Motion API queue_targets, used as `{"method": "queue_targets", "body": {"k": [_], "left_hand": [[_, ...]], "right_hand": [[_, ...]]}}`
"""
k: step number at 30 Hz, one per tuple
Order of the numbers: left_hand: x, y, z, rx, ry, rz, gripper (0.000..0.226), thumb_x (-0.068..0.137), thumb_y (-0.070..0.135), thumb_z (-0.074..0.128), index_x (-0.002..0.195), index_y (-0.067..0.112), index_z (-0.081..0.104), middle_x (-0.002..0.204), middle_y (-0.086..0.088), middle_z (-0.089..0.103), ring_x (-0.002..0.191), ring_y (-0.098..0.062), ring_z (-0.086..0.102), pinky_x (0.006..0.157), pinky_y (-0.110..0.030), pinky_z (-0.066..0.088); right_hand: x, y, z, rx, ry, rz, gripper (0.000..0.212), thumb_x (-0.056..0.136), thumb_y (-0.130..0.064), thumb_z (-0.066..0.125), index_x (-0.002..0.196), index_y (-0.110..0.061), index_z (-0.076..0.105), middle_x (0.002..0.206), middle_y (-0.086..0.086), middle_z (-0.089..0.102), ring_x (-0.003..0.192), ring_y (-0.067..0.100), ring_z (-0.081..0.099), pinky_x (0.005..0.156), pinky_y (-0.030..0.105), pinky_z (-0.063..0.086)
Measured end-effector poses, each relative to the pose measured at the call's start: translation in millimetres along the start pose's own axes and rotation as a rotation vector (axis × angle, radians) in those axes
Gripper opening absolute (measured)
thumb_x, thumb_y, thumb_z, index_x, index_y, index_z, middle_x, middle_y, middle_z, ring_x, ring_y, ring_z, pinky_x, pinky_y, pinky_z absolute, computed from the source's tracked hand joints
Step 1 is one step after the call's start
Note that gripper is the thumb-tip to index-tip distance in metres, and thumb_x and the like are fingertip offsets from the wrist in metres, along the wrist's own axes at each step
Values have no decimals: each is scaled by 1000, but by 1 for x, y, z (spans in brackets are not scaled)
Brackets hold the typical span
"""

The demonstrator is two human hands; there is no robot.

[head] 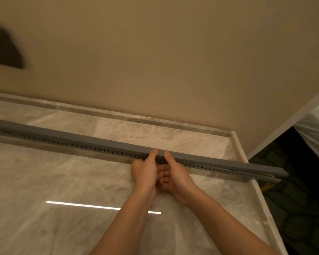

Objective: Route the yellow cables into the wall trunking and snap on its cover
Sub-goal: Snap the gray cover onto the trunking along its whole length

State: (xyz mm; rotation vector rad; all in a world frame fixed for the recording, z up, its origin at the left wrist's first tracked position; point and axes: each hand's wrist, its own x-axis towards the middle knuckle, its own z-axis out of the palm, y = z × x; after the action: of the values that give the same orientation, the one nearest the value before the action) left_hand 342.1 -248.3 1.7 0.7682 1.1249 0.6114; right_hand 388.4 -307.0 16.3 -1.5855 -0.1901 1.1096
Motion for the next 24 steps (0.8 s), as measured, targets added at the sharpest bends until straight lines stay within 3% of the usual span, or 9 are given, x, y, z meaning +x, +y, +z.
{"method": "queue_targets", "body": {"k": [3, 6, 8, 10, 13, 16, 20, 24], "left_hand": [[0, 1, 3, -48, -17, 6, 28, 85, 19, 64, 98, -6, 62, 87, -24, 69, 76, -31, 70, 67, -35, 59], [0, 1, 5, -71, -21, 8, 29, 87, 18, 62, 107, -2, 57, 98, -25, 66, 84, -32, 69, 69, -35, 59], [0, 1, 7, -81, -3, 22, 30, 87, 19, 62, 109, -1, 56, 99, -24, 65, 84, -32, 69, 68, -34, 59], [0, 1, 9, -100, 11, 26, 32, 87, 18, 62, 111, -1, 56, 98, -25, 66, 83, -32, 69, 68, -34, 59], [1, 0, 9, -137, 7, 33, 33, 86, 17, 63, 112, -3, 57, 98, -26, 67, 82, -30, 70, 66, -31, 60], [1, -3, 7, -161, -7, 61, 36, 87, 18, 64, 115, -2, 55, 103, -25, 66, 87, -29, 68, 65, -28, 59], [3, -11, -2, -166, -132, 154, 37, 91, 22, 59, 116, -5, 56, 108, -23, 66, 99, -26, 66, 76, -26, 57], [7, -19, -12, -147, -302, 260, 23, 87, -2, 57, 109, -9, 57, 102, -23, 66, 92, -25, 67, 79, -26, 56]], "right_hand": [[-14, -13, -32, -444, -57, -269, 34, 92, -32, 54, 65, -15, 62, 54, -1, 59, 46, 7, 50, 45, 16, 39], [-18, -22, -61, -814, 188, -736, 7, 83, -27, 66, 79, -23, 65, 71, -10, 63, 68, 1, 55, 61, 16, 43], [-12, -27, -74, -1158, 247, -921, 22, 82, -30, 67, 102, -21, 64, 97, -6, 64, 94, 9, 52, 80, 22, 42], [-1, -29, -81, -1345, 130, -908, 43, 84, -35, 64, 123, -19, 55, 120, -2, 58, 111, 16, 47, 94, 28, 38], [16, -23, -74, -1434, 42, -893, 49, 88, -39, 57, 132, -19, 48, 126, 0, 56, 112, 19, 47, 95, 30, 38], [24, -24, -66, -1270, 55, -931, 36, 88, -35, 60, 119, -18, 60, 110, 2, 64, 100, 18, 53, 83, 25, 39], [29, -30, -67, -1220, 36, -910, 28, 84, -33, 64, 108, -19, 65, 98, 0, 66, 91, 14, 53, 73, 20, 34], [30, -34, -66, -1182, 4, -886, 24, 82, -31, 68, 103, -19, 67, 95, -2, 67, 87, 11, 53, 72, 21, 35]]}}
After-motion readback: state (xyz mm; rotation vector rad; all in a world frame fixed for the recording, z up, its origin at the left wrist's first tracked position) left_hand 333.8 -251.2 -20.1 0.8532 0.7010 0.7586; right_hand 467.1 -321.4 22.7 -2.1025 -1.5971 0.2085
